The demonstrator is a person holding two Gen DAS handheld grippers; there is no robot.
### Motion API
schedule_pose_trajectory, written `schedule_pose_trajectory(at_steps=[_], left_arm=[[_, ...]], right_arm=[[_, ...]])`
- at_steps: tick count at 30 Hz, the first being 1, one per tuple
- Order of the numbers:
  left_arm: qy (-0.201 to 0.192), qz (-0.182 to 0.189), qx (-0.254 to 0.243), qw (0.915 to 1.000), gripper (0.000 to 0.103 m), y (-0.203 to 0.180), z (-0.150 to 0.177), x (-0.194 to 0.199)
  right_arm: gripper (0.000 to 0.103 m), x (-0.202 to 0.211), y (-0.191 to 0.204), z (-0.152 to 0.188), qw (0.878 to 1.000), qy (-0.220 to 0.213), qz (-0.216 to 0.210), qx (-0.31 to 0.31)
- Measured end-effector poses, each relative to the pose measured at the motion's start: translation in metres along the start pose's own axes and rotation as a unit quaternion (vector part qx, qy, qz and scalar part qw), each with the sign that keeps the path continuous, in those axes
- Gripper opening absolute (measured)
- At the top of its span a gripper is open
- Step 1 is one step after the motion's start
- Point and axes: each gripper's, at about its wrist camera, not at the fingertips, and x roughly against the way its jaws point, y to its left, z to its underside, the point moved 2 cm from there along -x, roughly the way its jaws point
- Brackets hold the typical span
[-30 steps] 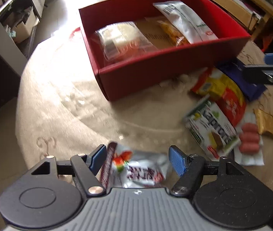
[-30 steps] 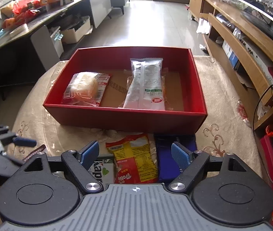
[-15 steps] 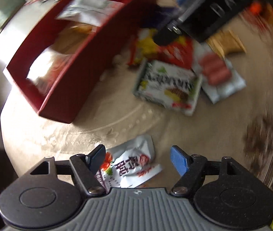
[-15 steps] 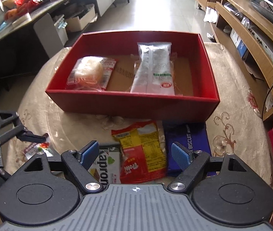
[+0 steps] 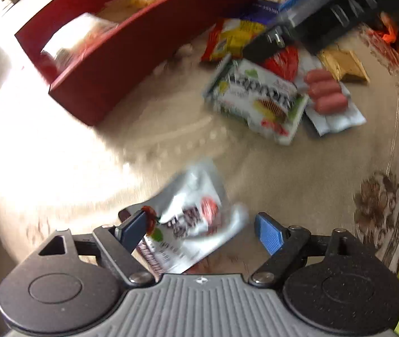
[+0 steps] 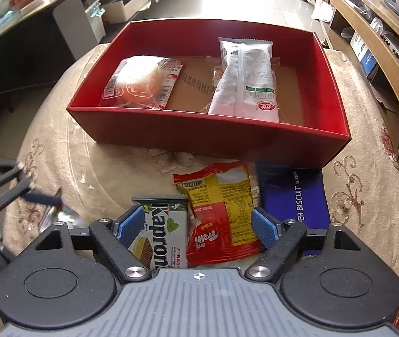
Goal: Organize snacks
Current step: 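Grasp the white duck-snack packet with left tool while right tool grasps the Kaprons wafer pack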
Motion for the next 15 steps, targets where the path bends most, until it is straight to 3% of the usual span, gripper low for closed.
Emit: schedule_pose_trajectory(at_steps=[4, 7, 11, 14, 15], left_arm=[[0.025, -0.001, -0.001, 0.9997, 0.079, -0.019, 0.020, 0.004], [0.002, -0.027, -0.015, 0.9995, 0.079, -0.024, 0.017, 0.012], [-0.007, -0.025, 0.043, 0.9987, 0.079, -0.007, 0.004, 0.010], [-0.009, -0.037, 0.057, 0.9976, 0.081, 0.003, -0.001, 0.000], [-0.008, -0.035, 0.067, 0.9971, 0.089, 0.007, -0.001, -0.004]], right_arm=[[0.088, 0.005, -0.003, 0.002, 1.000, -0.003, -0.003, -0.006], [0.088, 0.008, -0.003, 0.003, 1.000, -0.007, -0.004, -0.006], [0.088, 0.012, -0.002, 0.004, 1.000, -0.012, -0.009, -0.003], [0.088, 0.014, -0.005, 0.003, 1.000, -0.015, -0.009, -0.007], [0.088, 0.015, -0.006, 0.003, 1.000, -0.016, -0.009, -0.008]])
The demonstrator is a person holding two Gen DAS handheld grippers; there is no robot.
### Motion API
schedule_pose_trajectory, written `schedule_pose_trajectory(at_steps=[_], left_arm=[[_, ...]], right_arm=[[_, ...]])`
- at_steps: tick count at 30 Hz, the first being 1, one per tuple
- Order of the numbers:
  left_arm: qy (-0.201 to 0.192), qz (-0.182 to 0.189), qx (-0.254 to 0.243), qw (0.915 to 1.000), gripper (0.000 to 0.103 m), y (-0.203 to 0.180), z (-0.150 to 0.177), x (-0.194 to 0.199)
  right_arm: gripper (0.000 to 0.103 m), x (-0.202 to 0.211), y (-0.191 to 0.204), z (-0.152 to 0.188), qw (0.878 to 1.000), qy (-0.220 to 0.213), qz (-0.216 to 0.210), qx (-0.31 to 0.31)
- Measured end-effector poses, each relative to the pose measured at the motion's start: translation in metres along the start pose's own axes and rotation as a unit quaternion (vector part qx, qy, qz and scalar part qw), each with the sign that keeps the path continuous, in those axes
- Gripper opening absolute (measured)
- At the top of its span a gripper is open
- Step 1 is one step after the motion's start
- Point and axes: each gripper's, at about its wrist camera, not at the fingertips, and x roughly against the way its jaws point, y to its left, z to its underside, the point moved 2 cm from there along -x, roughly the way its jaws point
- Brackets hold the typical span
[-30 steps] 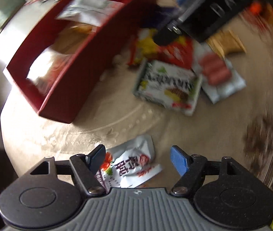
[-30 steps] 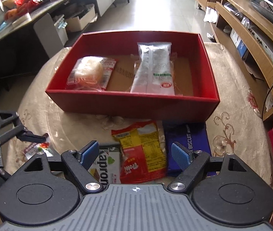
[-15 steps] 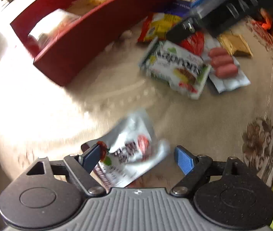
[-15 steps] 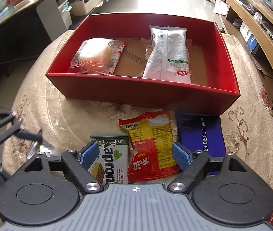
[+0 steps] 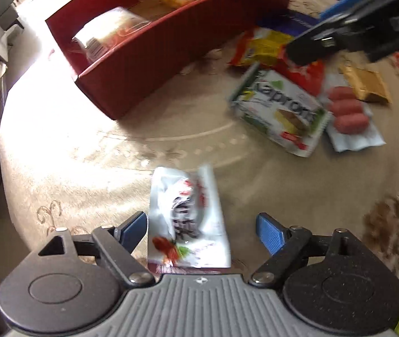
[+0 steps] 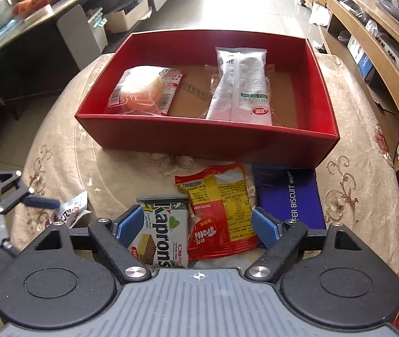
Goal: Organize snacks
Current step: 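Grasp the white duck-snack packet with left tool while right tool grasps the Kaprons wafer pack, then lift the duck-snack packet and Kaprons pack and carry them over the red box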
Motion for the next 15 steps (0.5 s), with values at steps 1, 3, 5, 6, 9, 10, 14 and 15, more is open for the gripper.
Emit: schedule_pose_trajectory(at_steps=[1, 3, 5, 6, 9, 10, 14, 15], left_arm=[[0.002, 0.011, 0.020, 0.9997, 0.089, 0.005, 0.000, -0.002], [0.000, 0.033, 0.050, 0.9982, 0.088, 0.022, -0.011, -0.004], [-0.003, 0.040, 0.061, 0.9973, 0.088, 0.028, -0.011, -0.004], [-0.006, 0.041, 0.063, 0.9971, 0.088, 0.032, -0.011, -0.005], [-0.014, 0.022, 0.044, 0.9987, 0.088, 0.027, -0.011, -0.007], [-0.017, 0.012, 0.036, 0.9991, 0.093, 0.027, -0.012, -0.009], [-0.021, 0.009, 0.057, 0.9981, 0.092, 0.026, -0.015, -0.008], [-0.024, 0.010, 0.059, 0.9979, 0.085, 0.020, -0.011, -0.003]], right_arm=[[0.088, 0.000, -0.001, 0.000, 1.000, 0.000, 0.000, -0.001], [0.088, 0.000, -0.001, 0.001, 1.000, 0.000, 0.001, -0.002], [0.088, 0.000, -0.001, 0.001, 1.000, 0.002, 0.000, -0.003], [0.088, -0.001, 0.000, 0.001, 1.000, 0.003, 0.000, -0.003], [0.088, -0.001, 0.005, 0.002, 1.000, 0.003, -0.001, 0.000], [0.088, 0.000, 0.007, 0.003, 1.000, 0.003, -0.003, 0.000], [0.088, 0.004, 0.010, 0.006, 1.000, 0.000, -0.005, -0.008], [0.088, 0.005, 0.009, 0.008, 1.000, -0.001, -0.003, -0.013]])
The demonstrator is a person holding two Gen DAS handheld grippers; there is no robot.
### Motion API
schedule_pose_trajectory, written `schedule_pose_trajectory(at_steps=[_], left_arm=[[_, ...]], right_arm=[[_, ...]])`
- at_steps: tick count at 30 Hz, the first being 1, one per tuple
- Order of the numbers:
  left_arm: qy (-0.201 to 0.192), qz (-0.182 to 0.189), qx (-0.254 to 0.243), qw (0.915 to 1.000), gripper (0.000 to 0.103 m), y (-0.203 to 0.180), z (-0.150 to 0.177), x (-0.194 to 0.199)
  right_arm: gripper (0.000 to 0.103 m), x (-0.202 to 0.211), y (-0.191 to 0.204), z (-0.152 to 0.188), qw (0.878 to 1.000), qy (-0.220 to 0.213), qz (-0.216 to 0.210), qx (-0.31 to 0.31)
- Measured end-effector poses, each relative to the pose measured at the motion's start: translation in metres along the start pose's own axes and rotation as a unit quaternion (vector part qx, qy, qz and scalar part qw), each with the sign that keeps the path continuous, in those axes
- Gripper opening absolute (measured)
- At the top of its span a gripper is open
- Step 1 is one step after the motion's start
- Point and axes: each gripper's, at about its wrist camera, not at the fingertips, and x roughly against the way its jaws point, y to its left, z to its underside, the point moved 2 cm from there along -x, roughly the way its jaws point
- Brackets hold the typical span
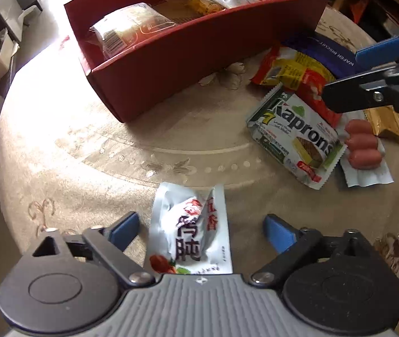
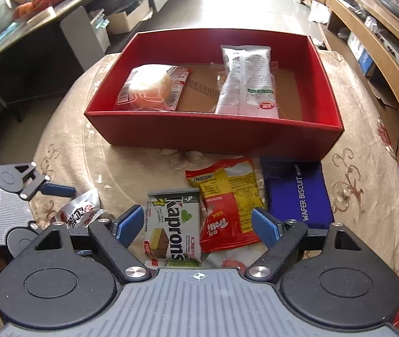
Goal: Organize snacks
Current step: 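Lift the duck-snack packet and Kaprons pack and carry them over the red box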
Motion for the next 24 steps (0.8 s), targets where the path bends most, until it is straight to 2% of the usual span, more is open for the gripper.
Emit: schedule_pose_trajectory(at_steps=[2, 3, 4, 7, 12, 16, 19, 24], left_arm=[[-0.007, -0.001, 0.004, 1.0000, 0.070, -0.007, 0.004, 0.005], [-0.012, -0.004, 0.008, 0.9999, 0.056, -0.008, 0.006, 0.010], [-0.015, 0.000, 0.017, 0.9997, 0.051, -0.007, 0.008, 0.012], [-0.019, -0.003, 0.047, 0.9987, 0.050, -0.003, 0.015, 0.015], [-0.022, -0.003, 0.071, 0.9972, 0.049, 0.001, 0.018, 0.019], [-0.029, 0.004, 0.089, 0.9956, 0.049, 0.003, 0.020, 0.025], [-0.019, 0.017, 0.104, 0.9942, 0.049, 0.007, 0.030, 0.027], [-0.015, 0.023, 0.105, 0.9941, 0.049, 0.010, 0.037, 0.027]], right_arm=[[0.088, 0.001, -0.001, 0.001, 1.000, 0.001, 0.001, -0.007], [0.088, 0.003, -0.002, 0.000, 1.000, -0.003, 0.005, -0.009], [0.088, 0.006, -0.005, -0.001, 1.000, -0.009, 0.011, -0.011], [0.088, 0.015, -0.020, -0.003, 0.999, -0.026, 0.017, -0.035], [0.086, 0.010, -0.034, 0.003, 0.998, -0.015, 0.022, -0.064], [0.083, 0.002, -0.014, 0.009, 0.999, -0.002, -0.016, -0.045], [0.077, -0.012, 0.010, 0.010, 0.999, 0.018, -0.041, -0.016], [0.071, -0.038, 0.022, 0.004, 0.997, 0.051, -0.049, -0.016]])
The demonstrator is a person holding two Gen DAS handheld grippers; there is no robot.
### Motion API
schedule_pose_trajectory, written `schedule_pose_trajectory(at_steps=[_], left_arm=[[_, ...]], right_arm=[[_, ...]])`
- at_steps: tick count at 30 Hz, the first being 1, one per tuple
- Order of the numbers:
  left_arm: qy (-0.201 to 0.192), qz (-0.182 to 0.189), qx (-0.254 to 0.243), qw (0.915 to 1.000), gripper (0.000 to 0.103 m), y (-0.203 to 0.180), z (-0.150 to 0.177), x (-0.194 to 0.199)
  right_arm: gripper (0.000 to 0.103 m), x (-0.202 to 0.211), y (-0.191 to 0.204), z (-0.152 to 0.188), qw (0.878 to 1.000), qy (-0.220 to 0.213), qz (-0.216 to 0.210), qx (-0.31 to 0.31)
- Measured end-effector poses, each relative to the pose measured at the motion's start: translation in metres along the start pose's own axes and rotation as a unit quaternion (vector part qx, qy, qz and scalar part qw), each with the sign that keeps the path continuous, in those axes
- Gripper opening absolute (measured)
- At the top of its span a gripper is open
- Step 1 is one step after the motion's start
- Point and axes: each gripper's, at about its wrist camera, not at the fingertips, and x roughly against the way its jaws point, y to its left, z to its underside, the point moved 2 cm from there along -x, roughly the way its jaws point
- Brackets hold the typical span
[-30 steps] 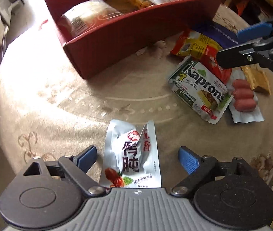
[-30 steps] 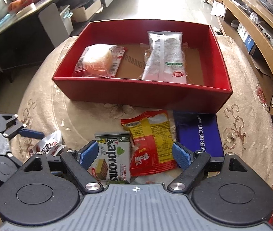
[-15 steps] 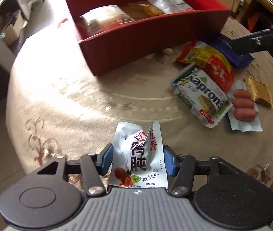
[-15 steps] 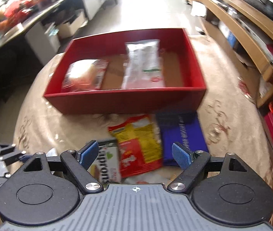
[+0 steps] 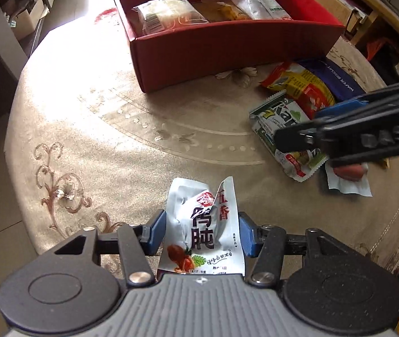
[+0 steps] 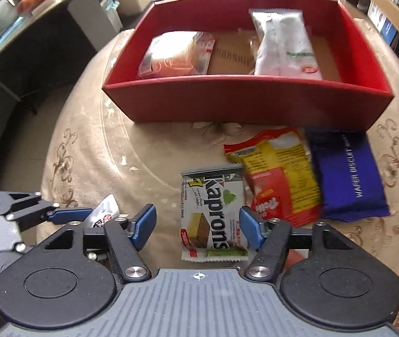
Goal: Organize snacks
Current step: 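Lift the duck-snack packet and Kaprons pack and carry them over the red box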
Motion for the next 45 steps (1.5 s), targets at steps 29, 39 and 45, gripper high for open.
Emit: schedule_pose_trajectory(at_steps=[29, 39, 45], left_arm=[[-0.040, -0.027, -0.016, 0.9987, 0.050, -0.021, -0.020, 0.004], [-0.067, -0.032, -0.012, 0.9972, 0.050, -0.026, -0.035, 0.012], [-0.087, -0.039, -0.008, 0.9954, 0.050, -0.027, -0.043, 0.020]], right_arm=[[0.064, 0.030, 0.011, 0.006, 0.993, -0.063, 0.085, 0.047], [0.064, 0.045, 0.007, 0.015, 0.991, -0.086, 0.095, 0.033], [0.064, 0.047, 0.006, 0.014, 0.990, -0.093, 0.098, 0.033]])
